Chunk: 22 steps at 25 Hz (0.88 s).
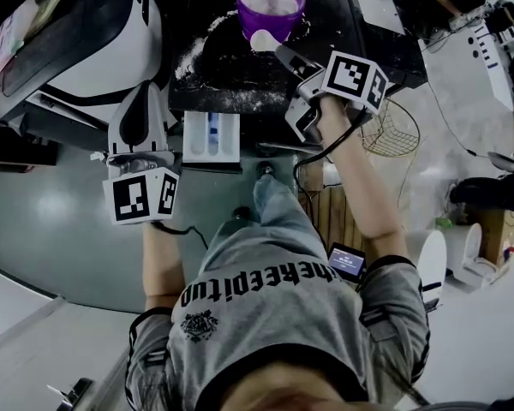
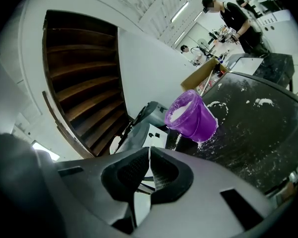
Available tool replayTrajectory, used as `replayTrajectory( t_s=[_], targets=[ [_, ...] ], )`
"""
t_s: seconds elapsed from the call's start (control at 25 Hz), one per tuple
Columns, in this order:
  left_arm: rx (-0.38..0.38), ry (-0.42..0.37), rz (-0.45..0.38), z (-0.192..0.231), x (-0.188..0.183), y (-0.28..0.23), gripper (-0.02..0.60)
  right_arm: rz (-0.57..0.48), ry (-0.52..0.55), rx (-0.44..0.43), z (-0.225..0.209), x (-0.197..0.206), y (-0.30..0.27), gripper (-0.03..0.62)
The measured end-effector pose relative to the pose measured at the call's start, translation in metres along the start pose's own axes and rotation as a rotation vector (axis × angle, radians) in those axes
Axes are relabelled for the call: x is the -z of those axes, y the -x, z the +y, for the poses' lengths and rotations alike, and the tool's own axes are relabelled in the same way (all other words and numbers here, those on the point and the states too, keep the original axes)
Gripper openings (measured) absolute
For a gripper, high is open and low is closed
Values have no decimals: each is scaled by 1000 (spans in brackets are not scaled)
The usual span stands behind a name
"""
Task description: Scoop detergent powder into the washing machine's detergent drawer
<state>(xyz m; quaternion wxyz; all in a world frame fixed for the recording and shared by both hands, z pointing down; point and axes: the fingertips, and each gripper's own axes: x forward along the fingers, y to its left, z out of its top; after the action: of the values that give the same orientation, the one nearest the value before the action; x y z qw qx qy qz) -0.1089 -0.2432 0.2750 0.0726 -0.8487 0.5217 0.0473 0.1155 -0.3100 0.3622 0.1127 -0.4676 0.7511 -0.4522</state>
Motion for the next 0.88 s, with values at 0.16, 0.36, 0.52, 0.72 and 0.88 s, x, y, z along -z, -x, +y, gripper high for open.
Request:
replayTrajectory(
  t_s=[0.16, 0.36, 0.52, 0.72, 0.88],
  targets=[
    [6, 2, 2, -2, 1, 14, 3, 10, -17, -3, 3, 23, 5, 6],
    [3, 4, 7, 0, 1, 36, 3, 26, -50, -12, 7, 54, 9, 6],
    [-6, 2, 10, 3, 0, 51, 3, 43, -72, -23, 11, 75, 9, 6],
    [-21, -2, 11, 8, -3, 66, 3, 83, -82, -35, 17, 100, 3, 6],
    [-36, -5, 10, 19, 2, 86, 3, 111, -82, -45, 24, 129, -6, 6]
  ],
)
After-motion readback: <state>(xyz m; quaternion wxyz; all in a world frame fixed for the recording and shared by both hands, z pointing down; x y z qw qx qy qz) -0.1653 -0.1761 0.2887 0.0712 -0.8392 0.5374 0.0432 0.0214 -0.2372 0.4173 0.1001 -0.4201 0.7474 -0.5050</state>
